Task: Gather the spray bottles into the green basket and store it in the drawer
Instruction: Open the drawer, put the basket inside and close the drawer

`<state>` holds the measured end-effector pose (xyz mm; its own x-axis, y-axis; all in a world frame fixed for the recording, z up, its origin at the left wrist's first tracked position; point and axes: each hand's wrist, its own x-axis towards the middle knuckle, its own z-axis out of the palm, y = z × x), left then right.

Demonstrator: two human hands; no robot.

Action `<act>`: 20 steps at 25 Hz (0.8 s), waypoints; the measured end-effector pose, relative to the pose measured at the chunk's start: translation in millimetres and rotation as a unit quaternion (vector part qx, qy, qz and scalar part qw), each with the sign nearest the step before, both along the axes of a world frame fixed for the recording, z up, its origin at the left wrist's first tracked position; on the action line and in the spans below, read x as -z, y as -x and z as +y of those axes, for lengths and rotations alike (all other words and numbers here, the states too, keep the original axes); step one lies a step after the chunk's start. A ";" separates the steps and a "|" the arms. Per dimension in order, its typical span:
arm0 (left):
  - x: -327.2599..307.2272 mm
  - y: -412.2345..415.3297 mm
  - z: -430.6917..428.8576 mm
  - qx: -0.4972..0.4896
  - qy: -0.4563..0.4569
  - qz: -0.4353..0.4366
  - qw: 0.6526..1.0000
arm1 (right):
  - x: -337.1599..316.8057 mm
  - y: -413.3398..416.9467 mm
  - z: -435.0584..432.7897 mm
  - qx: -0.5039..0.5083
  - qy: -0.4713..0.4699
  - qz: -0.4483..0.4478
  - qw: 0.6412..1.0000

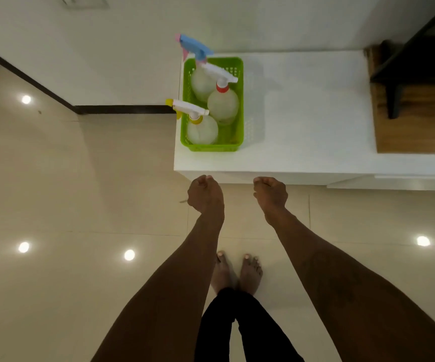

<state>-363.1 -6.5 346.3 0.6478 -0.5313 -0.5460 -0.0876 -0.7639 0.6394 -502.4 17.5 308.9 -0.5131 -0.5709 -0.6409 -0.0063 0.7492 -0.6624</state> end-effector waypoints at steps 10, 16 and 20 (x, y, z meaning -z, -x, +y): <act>97.4 -40.0 -33.6 -0.020 0.011 0.032 0.999 | 77.1 -26.9 -24.3 0.206 0.009 -0.162 0.965; 92.7 -58.1 -37.1 0.049 0.043 0.066 0.996 | 71.9 -37.6 -35.1 0.253 -0.007 -0.218 0.942; 96.7 -73.4 -29.5 0.116 0.036 0.055 0.991 | 68.1 -48.7 -31.5 0.258 0.023 -0.227 0.939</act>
<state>-289.7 -36.0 249.6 0.4430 -0.6986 -0.5619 -0.1824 -0.6839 0.7064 -453.7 -14.0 240.8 -0.4099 -0.3540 -0.8406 0.6400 0.5451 -0.5416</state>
